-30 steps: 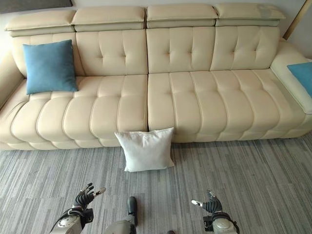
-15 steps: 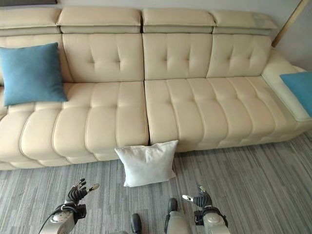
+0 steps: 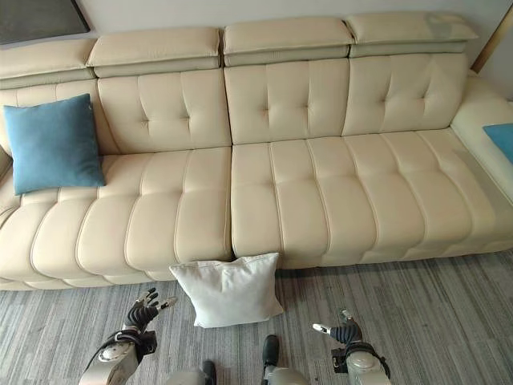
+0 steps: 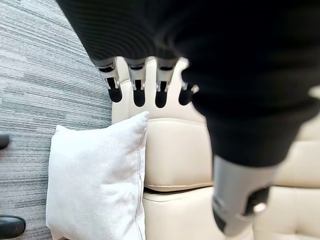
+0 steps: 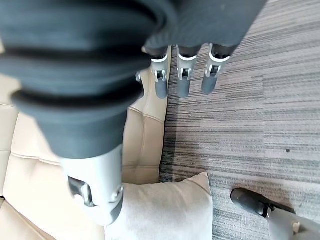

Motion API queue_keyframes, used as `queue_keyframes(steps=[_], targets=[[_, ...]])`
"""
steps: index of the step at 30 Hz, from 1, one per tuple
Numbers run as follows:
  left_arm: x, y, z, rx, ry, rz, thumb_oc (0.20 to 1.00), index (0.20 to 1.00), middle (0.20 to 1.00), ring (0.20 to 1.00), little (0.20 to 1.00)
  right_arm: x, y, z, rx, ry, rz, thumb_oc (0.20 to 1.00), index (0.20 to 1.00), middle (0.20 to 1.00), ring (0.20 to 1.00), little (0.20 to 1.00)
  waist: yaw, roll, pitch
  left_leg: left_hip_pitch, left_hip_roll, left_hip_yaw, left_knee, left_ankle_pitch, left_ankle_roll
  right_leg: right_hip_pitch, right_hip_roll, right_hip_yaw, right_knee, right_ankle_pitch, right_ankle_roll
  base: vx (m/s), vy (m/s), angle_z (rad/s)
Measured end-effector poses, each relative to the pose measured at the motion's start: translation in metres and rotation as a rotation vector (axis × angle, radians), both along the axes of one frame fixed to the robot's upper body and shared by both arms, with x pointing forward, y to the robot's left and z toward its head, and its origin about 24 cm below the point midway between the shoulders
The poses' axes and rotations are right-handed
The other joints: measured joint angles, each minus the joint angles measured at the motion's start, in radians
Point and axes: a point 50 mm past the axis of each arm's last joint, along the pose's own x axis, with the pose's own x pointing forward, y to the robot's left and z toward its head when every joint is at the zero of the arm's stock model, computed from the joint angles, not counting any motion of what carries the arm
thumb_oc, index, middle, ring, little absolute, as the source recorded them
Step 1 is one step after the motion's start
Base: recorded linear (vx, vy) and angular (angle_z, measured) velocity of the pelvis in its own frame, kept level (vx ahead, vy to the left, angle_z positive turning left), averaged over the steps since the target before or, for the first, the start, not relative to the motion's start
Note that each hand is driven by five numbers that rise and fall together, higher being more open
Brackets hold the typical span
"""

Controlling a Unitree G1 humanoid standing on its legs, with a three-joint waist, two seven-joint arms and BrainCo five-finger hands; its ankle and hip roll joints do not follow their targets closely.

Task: Pick up all the scattered cushions and arrange them neatly on the sofa.

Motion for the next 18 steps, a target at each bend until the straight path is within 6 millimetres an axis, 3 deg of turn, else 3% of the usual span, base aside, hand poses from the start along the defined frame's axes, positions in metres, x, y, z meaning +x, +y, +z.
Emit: queue_keyframes(steps=[3, 5, 8, 10, 12, 13, 14, 16, 18], targets=[[-0.004, 0.001, -0.006, 0.002, 0.033, 0.008, 1.000, 1.000, 1.000, 1.000, 1.000, -0.002, -0.001, -0.002, -0.005, 0.015, -0.001, 1.000, 1.000, 1.000, 1.000, 1.000, 0.010, 0.022, 0.005, -0.024, 0.025, 0.011, -0.106, 0.085, -0.026, 0.023, 0.033, -0.009, 0.000, -0.033, -0.009, 0.15, 0.082, -0.03], [-0.011, 0.004, -0.009, 0.006, 0.053, 0.017, 1.000, 1.000, 1.000, 1.000, 1.000, -0.006, -0.001, -0.004, -0.005, 0.026, -0.003, 1.000, 1.000, 1.000, 1.000, 1.000, 0.022, 0.026, 0.006, -0.015, 0.039, 0.029, -0.107, 0.122, -0.012, 0.045, 0.057, -0.004, 0.000, -0.035, -0.006, 0.19, 0.120, -0.25], [-0.013, 0.003, -0.009, 0.003, 0.053, 0.015, 1.000, 1.000, 1.000, 1.000, 1.000, -0.010, -0.004, -0.004, -0.011, 0.032, -0.006, 1.000, 1.000, 1.000, 1.000, 1.000, 0.018, 0.027, 0.001, 0.051, 0.032, 0.030, -0.114, 0.125, -0.006, 0.075, 0.063, 0.003, 0.006, -0.048, -0.011, 0.20, 0.162, -0.09], [-0.015, 0.002, -0.010, 0.001, 0.058, 0.015, 1.000, 1.000, 1.000, 1.000, 1.000, -0.010, -0.004, -0.004, -0.018, 0.034, 0.002, 1.000, 1.000, 1.000, 1.000, 1.000, 0.019, 0.037, -0.003, 0.087, 0.026, 0.028, -0.114, 0.154, 0.033, 0.077, 0.065, 0.020, 0.006, -0.049, -0.009, 0.10, 0.129, -0.22], [-0.008, 0.002, -0.006, 0.002, 0.037, 0.010, 1.000, 1.000, 1.000, 1.000, 1.000, -0.009, 0.002, -0.005, -0.004, 0.030, 0.014, 1.000, 1.000, 1.000, 1.000, 1.000, 0.019, 0.027, -0.006, 0.104, -0.003, 0.038, -0.107, 0.141, 0.042, 0.081, 0.036, 0.030, 0.006, -0.048, 0.010, 0.02, 0.159, -0.11], [-0.001, 0.001, -0.003, 0.003, 0.018, 0.005, 1.000, 1.000, 1.000, 1.000, 1.000, -0.008, 0.004, -0.005, 0.006, 0.027, 0.013, 1.000, 1.000, 1.000, 1.000, 1.000, 0.018, 0.025, -0.005, 0.108, -0.026, 0.044, -0.107, 0.124, 0.069, 0.058, 0.019, 0.047, 0.051, -0.052, 0.039, 0.00, 0.170, -0.17], [-0.002, 0.002, -0.003, 0.006, 0.025, 0.006, 1.000, 1.000, 1.000, 1.000, 1.000, -0.005, 0.006, -0.005, 0.009, 0.022, 0.017, 1.000, 1.000, 1.000, 1.000, 1.000, 0.019, 0.034, -0.001, 0.108, -0.019, 0.055, -0.107, 0.122, 0.073, 0.021, 0.013, 0.052, 0.121, -0.067, 0.060, -0.02, 0.094, -0.27], [-0.001, 0.005, -0.003, 0.018, 0.026, 0.004, 1.000, 1.000, 1.000, 1.000, 1.000, 0.000, 0.009, -0.003, 0.016, 0.008, 0.029, 1.000, 1.000, 1.000, 1.000, 1.000, 0.008, 0.054, 0.009, 0.109, -0.012, 0.058, -0.106, 0.123, 0.086, -0.082, -0.008, 0.076, 0.317, -0.135, 0.141, 0.06, 0.030, -0.05], [0.001, 0.014, 0.000, 0.043, 0.022, 0.012, 1.000, 1.000, 1.000, 1.000, 1.000, -0.002, 0.015, -0.005, 0.031, 0.016, 0.034, 1.000, 1.000, 1.000, 1.000, 1.000, -0.002, 0.042, 0.008, 0.107, -0.039, 0.064, -0.107, 0.090, 0.111, -0.136, -0.074, 0.101, 0.331, -0.173, 0.162, 0.09, -0.018, 0.06]])
